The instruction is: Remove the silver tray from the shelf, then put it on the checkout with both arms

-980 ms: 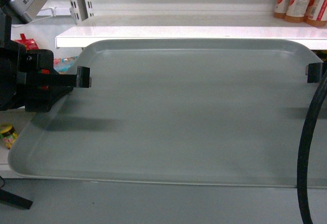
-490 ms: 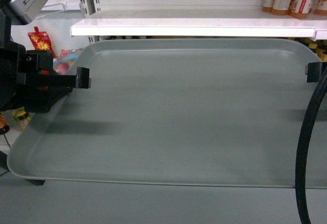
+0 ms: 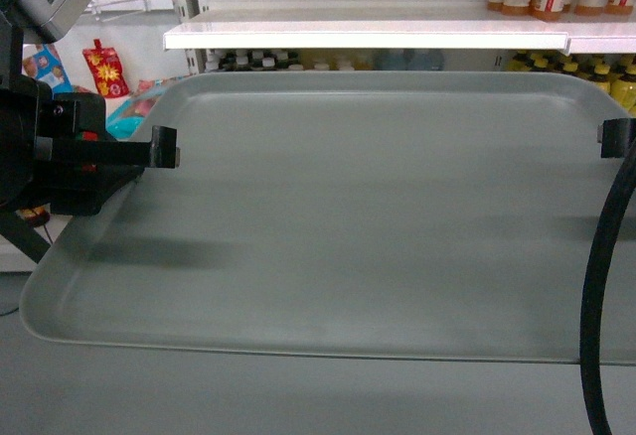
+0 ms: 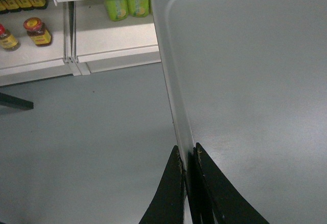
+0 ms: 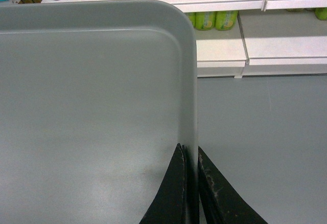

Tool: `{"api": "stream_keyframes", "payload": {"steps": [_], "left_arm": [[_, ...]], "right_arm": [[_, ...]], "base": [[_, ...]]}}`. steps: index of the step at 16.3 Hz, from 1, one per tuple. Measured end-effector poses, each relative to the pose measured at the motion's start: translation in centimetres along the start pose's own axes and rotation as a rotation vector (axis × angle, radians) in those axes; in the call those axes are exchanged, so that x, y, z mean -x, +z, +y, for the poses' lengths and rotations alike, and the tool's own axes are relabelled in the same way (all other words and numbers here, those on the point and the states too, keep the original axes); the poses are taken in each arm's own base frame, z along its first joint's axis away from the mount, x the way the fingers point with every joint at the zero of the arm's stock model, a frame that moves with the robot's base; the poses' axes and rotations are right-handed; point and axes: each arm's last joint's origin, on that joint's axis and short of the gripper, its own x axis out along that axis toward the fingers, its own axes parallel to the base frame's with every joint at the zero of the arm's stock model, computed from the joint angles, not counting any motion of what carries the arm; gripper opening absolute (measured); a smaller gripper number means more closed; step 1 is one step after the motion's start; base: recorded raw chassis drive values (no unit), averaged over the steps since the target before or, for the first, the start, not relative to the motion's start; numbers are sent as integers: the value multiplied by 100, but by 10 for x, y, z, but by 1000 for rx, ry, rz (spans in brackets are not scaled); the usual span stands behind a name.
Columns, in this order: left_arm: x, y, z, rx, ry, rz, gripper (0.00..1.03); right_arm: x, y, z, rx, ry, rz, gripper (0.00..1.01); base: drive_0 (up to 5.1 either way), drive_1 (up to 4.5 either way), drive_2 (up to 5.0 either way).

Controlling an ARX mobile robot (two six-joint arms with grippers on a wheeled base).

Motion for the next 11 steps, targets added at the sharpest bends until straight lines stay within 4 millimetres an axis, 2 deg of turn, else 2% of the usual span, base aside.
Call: {"api": "stream_keyframes", "payload": {"steps": [11], "left_arm": [[0, -1, 0, -1, 2, 7, 3]], "right_arm": [[0, -1, 0, 0, 2, 4, 3]], "base": [[3, -401, 408]]}}
